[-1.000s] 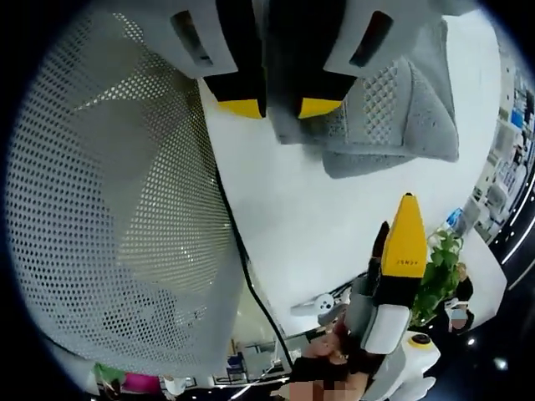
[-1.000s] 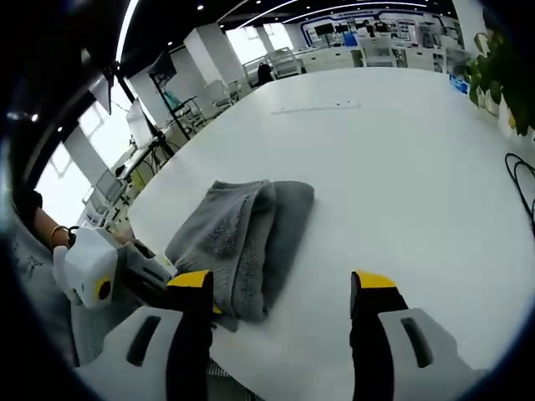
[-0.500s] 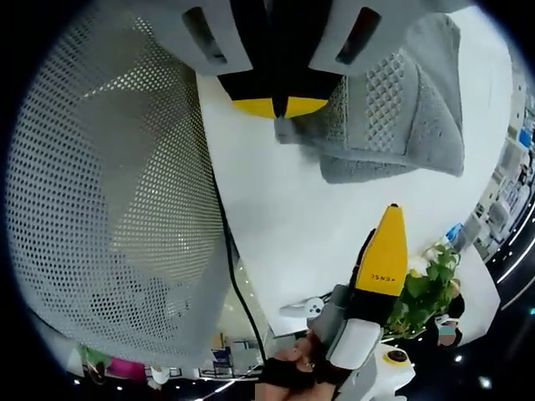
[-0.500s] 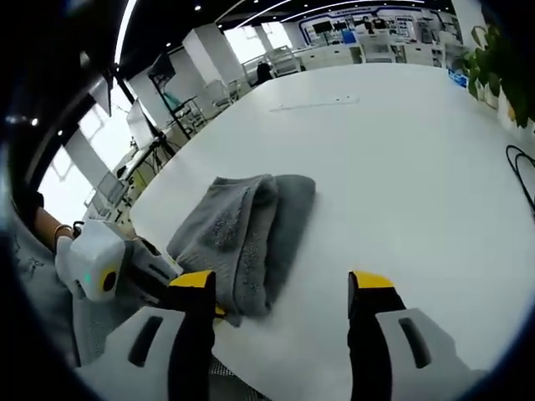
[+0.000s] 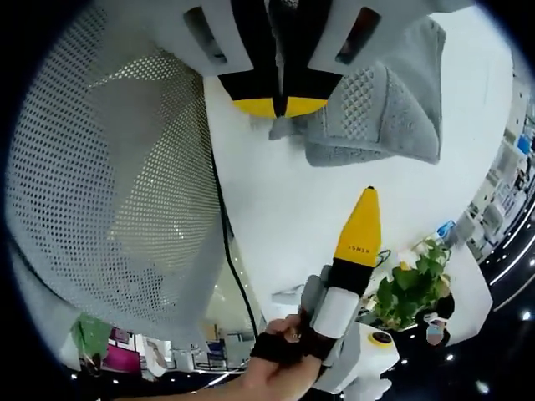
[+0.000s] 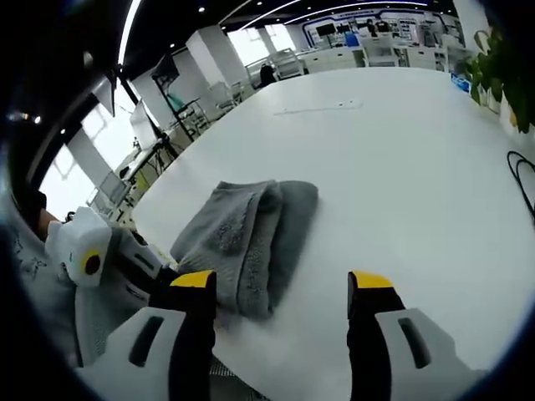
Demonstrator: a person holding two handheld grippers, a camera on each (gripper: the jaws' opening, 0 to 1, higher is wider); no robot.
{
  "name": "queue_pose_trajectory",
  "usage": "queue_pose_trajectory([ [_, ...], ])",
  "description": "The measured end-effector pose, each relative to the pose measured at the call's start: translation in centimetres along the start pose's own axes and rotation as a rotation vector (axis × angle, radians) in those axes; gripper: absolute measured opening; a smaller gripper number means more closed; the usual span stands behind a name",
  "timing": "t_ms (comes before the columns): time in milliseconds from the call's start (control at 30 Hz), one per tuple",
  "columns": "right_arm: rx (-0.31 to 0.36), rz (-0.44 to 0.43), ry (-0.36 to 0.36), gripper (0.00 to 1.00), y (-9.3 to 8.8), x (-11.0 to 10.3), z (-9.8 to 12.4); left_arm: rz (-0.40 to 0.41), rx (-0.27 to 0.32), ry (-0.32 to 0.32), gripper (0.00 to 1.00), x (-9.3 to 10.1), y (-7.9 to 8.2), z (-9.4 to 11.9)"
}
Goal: Fold the towel on the table until its edges align and the towel forms a compact rectangular stack.
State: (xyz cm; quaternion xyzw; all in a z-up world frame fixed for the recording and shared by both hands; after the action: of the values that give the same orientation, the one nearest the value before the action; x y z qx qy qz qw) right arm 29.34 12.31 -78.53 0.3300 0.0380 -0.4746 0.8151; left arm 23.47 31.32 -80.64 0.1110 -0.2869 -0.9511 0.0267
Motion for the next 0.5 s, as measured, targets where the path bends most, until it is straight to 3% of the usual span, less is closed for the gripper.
queue_pose_trajectory([
  [267,-0.006,0.007,0.004,0.63,0.0,-0.2,0.0,0.145,0.09,0.067,0.01,-1.6,-0.7,3.5],
  [500,-0.011,0.027,0.01,0.63,0.7,-0.5,-0.3,0.408,0.214,0.178,0.01,-4.6,-2.5,7.0],
])
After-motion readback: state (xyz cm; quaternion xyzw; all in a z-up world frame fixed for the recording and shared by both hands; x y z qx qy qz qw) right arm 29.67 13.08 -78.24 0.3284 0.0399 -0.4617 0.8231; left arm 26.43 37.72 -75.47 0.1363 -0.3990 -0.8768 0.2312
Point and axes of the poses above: the point that each gripper's makers call its tool centre point, and the gripper's own axes: z roughly backward along the fingers, x roughly to its right, y roughly out of its top, the point moved 10 cm from there along z, roughly backward along the fingers, and after that the axes turned 12 degrees about -x, right-handed, at the moved point
